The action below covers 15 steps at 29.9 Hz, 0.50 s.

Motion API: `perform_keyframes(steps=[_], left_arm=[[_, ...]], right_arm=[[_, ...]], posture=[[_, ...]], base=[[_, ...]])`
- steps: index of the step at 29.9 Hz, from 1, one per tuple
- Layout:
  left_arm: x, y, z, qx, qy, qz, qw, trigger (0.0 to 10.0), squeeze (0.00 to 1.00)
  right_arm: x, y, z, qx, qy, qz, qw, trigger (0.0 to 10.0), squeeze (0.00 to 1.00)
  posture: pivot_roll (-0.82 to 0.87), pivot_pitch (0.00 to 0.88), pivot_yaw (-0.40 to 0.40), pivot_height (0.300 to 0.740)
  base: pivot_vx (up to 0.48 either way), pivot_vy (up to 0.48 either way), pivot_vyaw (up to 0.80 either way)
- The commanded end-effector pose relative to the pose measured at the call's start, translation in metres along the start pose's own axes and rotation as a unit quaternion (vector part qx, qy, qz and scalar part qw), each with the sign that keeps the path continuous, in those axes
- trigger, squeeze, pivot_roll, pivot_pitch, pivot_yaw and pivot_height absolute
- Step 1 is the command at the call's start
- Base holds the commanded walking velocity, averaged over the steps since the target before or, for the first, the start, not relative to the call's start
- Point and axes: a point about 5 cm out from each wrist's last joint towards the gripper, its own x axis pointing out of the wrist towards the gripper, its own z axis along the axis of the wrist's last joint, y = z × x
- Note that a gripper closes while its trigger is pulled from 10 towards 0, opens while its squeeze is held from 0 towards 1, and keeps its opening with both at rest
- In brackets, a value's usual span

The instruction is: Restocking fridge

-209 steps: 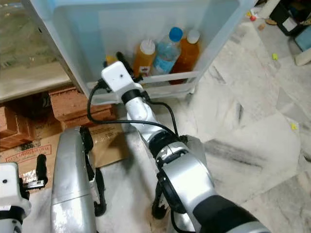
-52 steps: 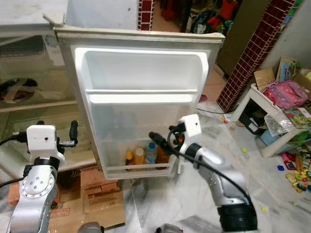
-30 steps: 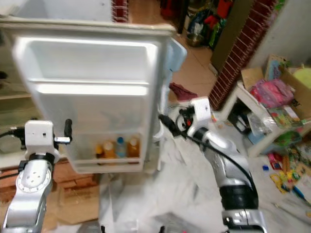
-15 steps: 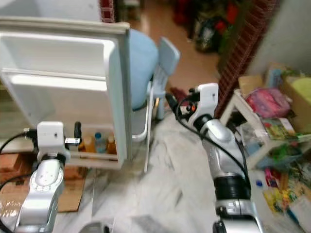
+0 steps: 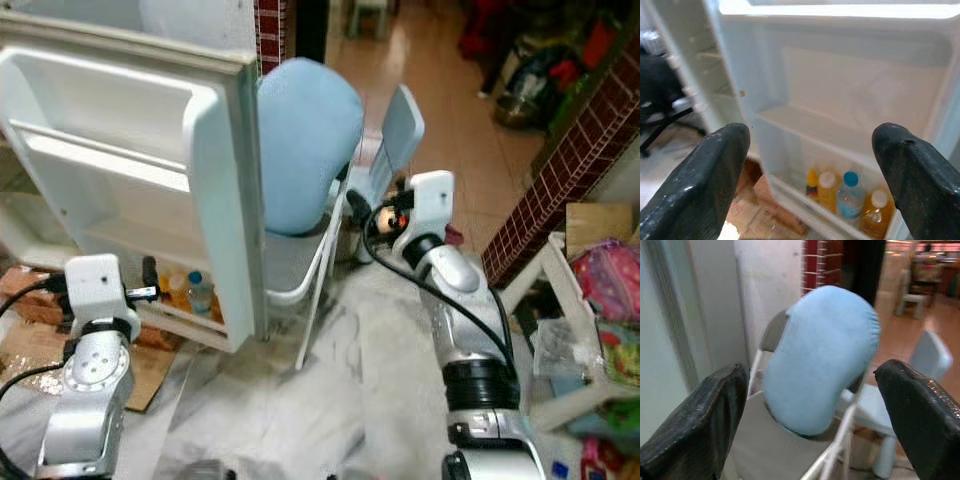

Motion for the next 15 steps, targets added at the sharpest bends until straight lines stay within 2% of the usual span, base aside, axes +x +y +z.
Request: perform_keyframes(steps=[1, 6, 11, 15], left_arm=[[-0.001, 0.008, -0.004, -0.007, 0.015, 0.024, 1.0, 10.0, 0.0], [0.0, 0.011, -0.006, -0.012, 0.019, 0.032, 0.999, 10.0, 0.0], [0.0, 0.015, -0.007, -0.01, 0.007, 0.031, 0.999, 10.0, 0.0], [0.0, 0.015, -0.007, -0.01, 0.009, 0.035, 0.999, 10.0, 0.0]], right_arm=[[0.005, 0.002, 0.004, -0.008, -0.007, -0.002, 1.0, 10.0, 0.0], [0.007, -0.001, 0.001, -0.014, 0.002, -0.019, 1.0, 10.0, 0.0], [0.006, 0.002, -0.002, -0.011, 0.003, -0.019, 1.0, 10.0, 0.0], [0.004, 0.005, -0.007, -0.01, 0.01, -0.032, 0.999, 10.0, 0.0]], posture=[[0.08, 0.0, -0.053, 0.74], [0.08, 0.0, -0.055, 0.74], [0.09, 0.0, -0.055, 0.74], [0.08, 0.0, -0.056, 0.74]], base=[[0.0, 0.0, 0.51], [0.0, 0.0, 0.5], [0.454, 0.0, 0.47], [0.476, 0.0, 0.0]])
